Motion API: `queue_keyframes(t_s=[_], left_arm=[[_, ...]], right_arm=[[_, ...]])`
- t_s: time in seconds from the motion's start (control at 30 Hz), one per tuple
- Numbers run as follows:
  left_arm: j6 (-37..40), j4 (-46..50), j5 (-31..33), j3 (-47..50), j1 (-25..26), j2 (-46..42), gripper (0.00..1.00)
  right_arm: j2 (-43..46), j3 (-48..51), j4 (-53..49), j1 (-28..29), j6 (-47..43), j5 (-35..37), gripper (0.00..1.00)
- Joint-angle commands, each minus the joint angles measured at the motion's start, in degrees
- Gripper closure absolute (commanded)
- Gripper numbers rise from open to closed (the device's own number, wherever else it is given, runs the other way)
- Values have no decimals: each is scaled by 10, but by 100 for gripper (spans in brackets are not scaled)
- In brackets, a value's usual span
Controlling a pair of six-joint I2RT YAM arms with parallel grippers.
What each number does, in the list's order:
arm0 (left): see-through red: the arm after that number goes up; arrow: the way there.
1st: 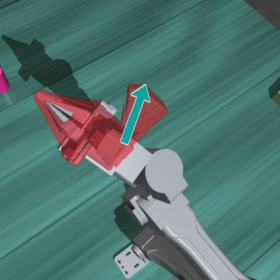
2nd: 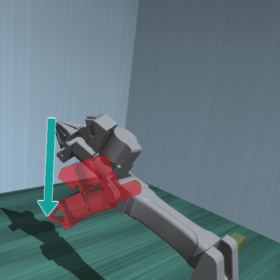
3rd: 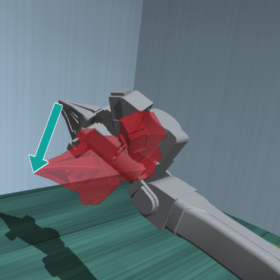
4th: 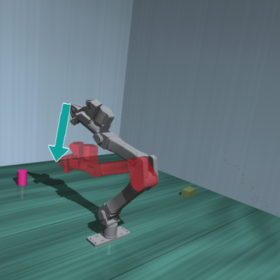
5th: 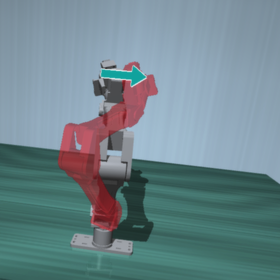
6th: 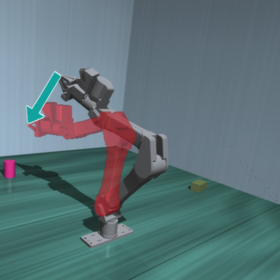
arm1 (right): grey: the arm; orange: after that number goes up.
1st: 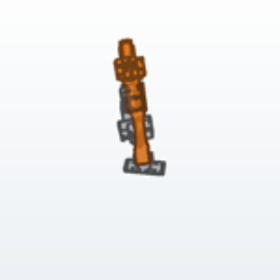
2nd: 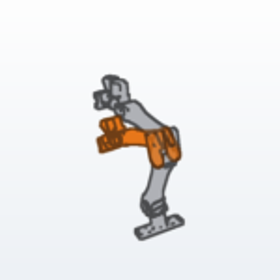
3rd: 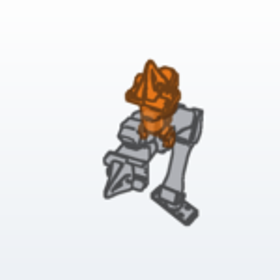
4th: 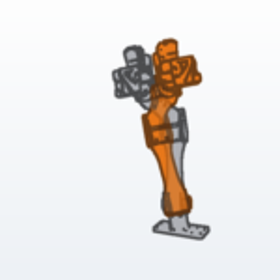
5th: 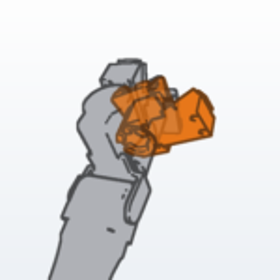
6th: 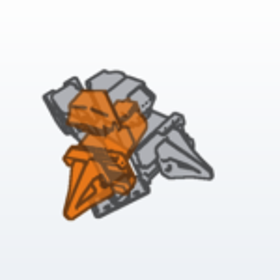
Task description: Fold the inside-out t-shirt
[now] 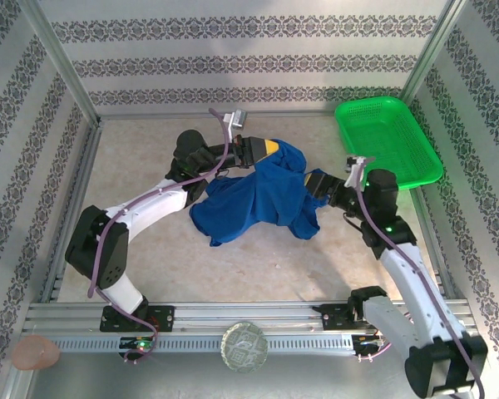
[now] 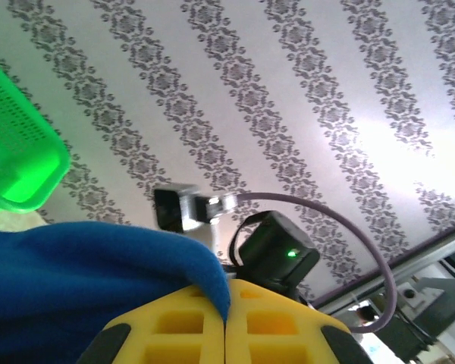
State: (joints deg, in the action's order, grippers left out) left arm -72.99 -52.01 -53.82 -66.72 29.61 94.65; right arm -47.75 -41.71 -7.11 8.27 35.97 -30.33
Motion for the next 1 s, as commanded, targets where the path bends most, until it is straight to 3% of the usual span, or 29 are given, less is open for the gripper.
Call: queue_keyframes(t_s=[0.0, 0.23, 0.37, 0.4, 0.47, 0.53, 0.6, 0.7, 0.8, 0.87, 0.97], left_arm=[[-66, -129, -15, 9, -10, 18, 100], [-63, -113, -14, 5, -10, 16, 100], [-66, -116, -20, 4, -10, 14, 100], [-67, -116, -21, 5, -9, 14, 100], [-72, -119, -23, 5, -10, 15, 100], [-76, -123, -23, 8, -11, 17, 100], [-75, -120, -16, 14, -17, 17, 100], [-58, -79, 17, 35, -38, 13, 100], [-37, -41, 62, 62, -63, 14, 100], [-30, -37, 69, 65, -70, 30, 93], [-17, -25, 77, 67, -70, 49, 62]], right_arm=[[8, -50, -24, 24, -30, 8, 23], [-84, -128, -18, 97, -98, 43, 19], [-142, -154, 14, 100, -106, 45, 23], [-155, -163, 17, 100, -110, 45, 27], [-175, -180, 19, 96, -114, 32, 47], [-187, -194, 18, 89, -115, 5, 83], [-184, -195, 17, 81, -112, -24, 100], [-169, -187, 30, 69, -100, -102, 100], [-148, -156, 124, 72, -55, -240, 100], [-140, -129, 227, 86, -1, -289, 100], [-146, -127, 282, 109, 35, -318, 100]])
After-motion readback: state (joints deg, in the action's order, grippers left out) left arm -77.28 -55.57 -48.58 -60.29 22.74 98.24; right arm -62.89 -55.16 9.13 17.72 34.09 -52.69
